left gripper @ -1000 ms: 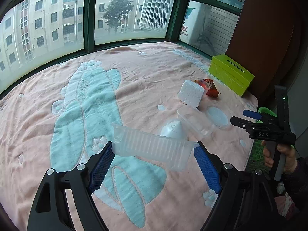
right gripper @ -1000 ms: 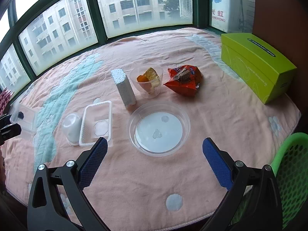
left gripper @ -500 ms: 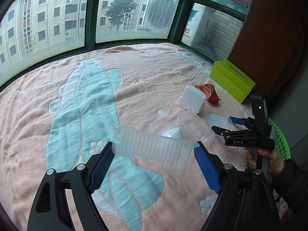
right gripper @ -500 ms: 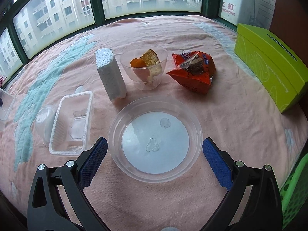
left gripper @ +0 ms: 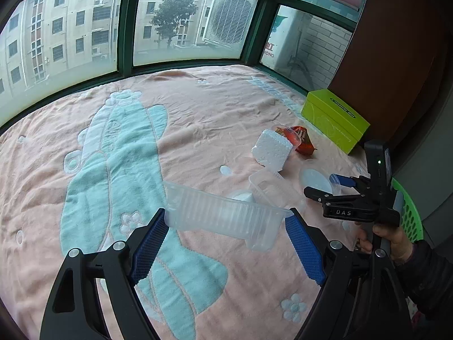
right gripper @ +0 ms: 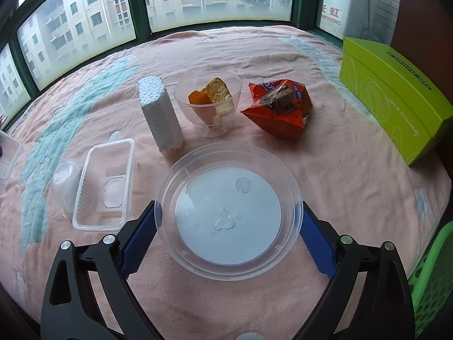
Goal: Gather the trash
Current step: 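Grasp the round clear plastic lid with the right tool while the left holds the tray, then carry the lid and tray over the green basket and open both tools to drop them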
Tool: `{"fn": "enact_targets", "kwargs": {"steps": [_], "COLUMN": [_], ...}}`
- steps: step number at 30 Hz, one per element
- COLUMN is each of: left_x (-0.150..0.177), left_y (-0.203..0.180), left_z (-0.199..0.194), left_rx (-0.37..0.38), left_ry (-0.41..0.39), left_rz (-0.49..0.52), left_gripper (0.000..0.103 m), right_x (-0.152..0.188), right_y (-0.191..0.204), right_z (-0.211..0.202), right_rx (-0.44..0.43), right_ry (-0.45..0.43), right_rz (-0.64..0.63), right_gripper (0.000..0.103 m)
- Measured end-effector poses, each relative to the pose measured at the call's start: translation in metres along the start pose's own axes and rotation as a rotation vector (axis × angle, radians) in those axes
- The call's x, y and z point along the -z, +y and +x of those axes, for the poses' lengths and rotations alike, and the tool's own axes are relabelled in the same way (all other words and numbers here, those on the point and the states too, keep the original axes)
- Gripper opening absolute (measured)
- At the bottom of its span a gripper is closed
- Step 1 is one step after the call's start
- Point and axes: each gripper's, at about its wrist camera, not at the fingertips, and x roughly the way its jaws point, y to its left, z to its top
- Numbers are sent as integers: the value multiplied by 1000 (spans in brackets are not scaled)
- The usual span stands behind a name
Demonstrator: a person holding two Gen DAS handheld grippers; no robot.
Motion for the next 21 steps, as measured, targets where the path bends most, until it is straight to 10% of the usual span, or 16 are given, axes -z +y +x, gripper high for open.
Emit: {"fn": "enact_targets", "kwargs": {"steps": [21], "left_x": [-17], "left_y": [-89], "left_z": [0], "left_rx": [108], "left_ry": [-23], "left_rz": [101], "left_gripper": [81], "right_x": [34], "right_y": [-49], "right_z": [-134], "right_rx": [83], "right_ry": [-139], "right_rz": [146], "right_gripper": [93]}}
